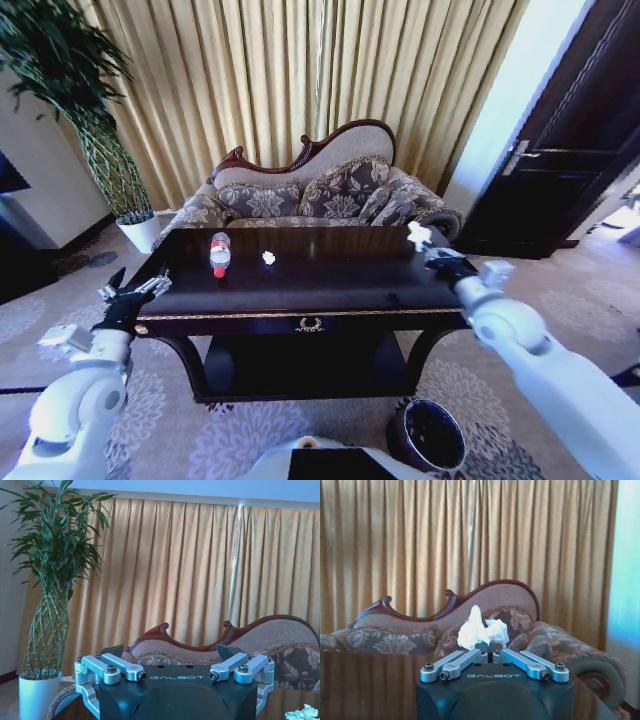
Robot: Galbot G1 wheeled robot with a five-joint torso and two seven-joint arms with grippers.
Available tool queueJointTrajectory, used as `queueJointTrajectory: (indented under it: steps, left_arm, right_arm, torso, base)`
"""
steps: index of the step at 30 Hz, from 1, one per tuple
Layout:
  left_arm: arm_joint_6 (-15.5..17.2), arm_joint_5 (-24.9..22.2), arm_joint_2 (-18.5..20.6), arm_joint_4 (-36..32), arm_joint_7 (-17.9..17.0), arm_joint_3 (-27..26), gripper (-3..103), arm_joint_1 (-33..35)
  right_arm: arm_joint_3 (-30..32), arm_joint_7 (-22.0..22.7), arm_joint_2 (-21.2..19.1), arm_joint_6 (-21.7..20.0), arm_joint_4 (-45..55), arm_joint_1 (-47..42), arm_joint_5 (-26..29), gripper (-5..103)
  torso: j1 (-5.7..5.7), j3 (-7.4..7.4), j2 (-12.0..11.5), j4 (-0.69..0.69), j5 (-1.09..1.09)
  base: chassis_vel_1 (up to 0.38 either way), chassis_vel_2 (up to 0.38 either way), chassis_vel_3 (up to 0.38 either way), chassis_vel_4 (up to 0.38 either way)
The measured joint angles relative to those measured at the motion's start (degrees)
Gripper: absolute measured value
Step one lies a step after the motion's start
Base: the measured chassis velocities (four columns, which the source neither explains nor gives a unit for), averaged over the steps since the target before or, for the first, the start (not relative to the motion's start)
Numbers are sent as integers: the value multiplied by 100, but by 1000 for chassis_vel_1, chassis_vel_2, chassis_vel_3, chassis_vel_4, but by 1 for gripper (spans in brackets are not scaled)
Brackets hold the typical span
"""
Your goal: Move to the front of the table and place the trash on the table into the trash bin.
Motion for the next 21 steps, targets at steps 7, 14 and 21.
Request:
queueJointTrajectory:
  steps: [7,14,21]
  left_arm:
    - [9,-197,98,12,9,-7,100,14]
    - [109,-261,178,13,-4,16,100,-46]
    - [116,-267,203,59,-8,18,100,-66]
  right_arm:
    - [553,-61,337,7,267,-908,-223,0]
    - [609,-62,548,-11,403,-1109,-333,0]
    - [580,-58,593,-24,422,-1095,-370,0]
  torso:
    - [0,0,0,-1,0]
    - [0,0,0,0,-1]
    - [1,1,0,0,0]
  base:
    - [0,0,0,0]
    - [0,0,0,0]
    - [0,0,0,0]
